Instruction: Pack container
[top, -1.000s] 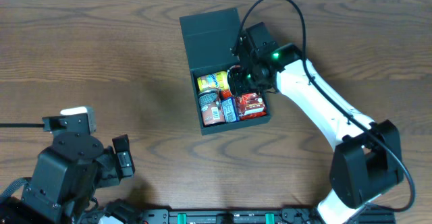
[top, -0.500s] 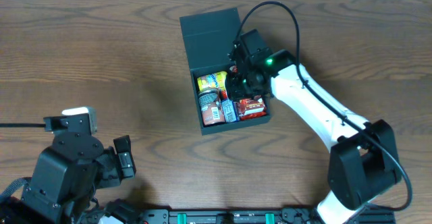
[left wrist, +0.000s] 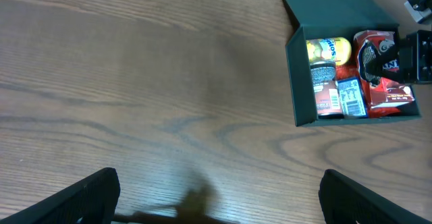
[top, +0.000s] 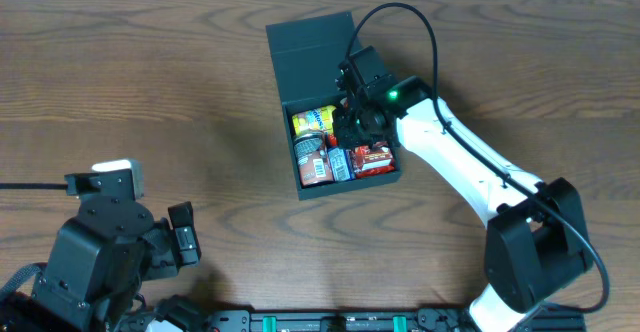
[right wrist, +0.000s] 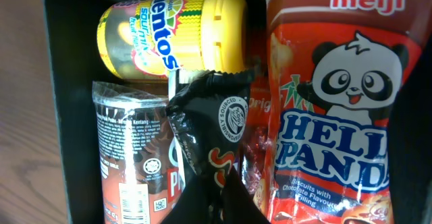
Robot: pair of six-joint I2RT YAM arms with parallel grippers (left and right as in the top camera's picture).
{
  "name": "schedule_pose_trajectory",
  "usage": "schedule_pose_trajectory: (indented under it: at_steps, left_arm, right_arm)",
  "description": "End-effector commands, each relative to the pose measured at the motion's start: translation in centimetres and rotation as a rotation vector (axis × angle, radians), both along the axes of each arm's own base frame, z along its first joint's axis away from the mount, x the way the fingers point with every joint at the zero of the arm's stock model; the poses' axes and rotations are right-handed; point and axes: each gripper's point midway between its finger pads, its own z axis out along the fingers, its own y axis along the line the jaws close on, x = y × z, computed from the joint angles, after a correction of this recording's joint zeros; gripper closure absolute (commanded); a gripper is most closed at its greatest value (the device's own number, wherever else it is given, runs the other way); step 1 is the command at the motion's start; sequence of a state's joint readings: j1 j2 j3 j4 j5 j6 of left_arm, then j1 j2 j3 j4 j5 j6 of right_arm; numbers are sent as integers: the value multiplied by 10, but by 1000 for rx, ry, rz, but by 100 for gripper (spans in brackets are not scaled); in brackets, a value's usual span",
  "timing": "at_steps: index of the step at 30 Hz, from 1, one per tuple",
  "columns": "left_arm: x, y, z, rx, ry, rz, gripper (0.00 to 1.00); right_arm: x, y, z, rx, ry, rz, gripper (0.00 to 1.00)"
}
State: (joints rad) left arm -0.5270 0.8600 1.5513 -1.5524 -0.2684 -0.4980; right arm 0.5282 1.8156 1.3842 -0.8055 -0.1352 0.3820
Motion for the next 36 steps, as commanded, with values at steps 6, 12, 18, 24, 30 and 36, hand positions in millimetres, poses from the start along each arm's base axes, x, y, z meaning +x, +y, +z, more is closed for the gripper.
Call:
schedule_pose_trajectory:
  at_steps: [6, 12, 18, 24, 30, 36]
  left_arm:
    - [-2, 2, 3, -7, -9, 6, 5]
    - [0, 1, 5, -10, -21, 7, 5]
    - [9, 8, 13, 21, -74, 40, 5]
    - [22, 23, 28, 80, -171, 123, 5]
    - [35, 35, 45, 116, -273, 206, 5]
    - [54, 21, 33, 23, -291, 248, 5]
  right_arm:
    - [1, 0, -3, -18, -13, -5, 1]
    - [8, 4, 13, 12, -63, -5, 1]
    - [-7, 23, 108, 240, -198, 57, 1]
    - [-37, -25, 188, 186, -426, 28, 1]
    - [-70, -107, 202, -76, -487, -148, 1]
    - [-93, -148, 191, -237, -434, -237, 1]
